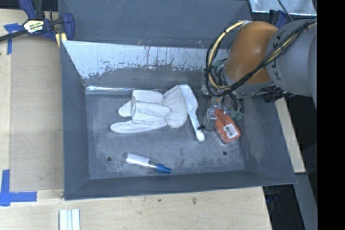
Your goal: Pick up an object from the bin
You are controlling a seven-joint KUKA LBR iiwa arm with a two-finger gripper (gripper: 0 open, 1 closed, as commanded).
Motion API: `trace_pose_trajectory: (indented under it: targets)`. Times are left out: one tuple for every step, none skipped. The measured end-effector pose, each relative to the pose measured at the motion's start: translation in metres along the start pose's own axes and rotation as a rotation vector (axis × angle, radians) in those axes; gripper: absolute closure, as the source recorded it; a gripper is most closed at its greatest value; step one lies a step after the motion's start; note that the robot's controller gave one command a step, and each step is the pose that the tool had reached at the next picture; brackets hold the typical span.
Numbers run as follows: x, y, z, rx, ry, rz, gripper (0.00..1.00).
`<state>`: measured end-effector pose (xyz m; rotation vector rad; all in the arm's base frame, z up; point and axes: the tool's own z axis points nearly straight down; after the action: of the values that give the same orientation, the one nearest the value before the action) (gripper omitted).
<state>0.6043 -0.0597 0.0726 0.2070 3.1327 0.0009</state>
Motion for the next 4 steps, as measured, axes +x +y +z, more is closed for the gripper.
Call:
trace_pose_trajectory:
  targets:
    - [-0.012,0.023,0.001,0.002,-0.002,-0.020,0.00]
    - [-0.008,0.051,-0.005,0.000,-0.001,0.003,0.00]
    - [0.010,0.053,-0.035,0.001,0.003,-0.055,0.00]
    - [0.000,0.064,-0.037,-0.001,-0.007,0.106,0.00]
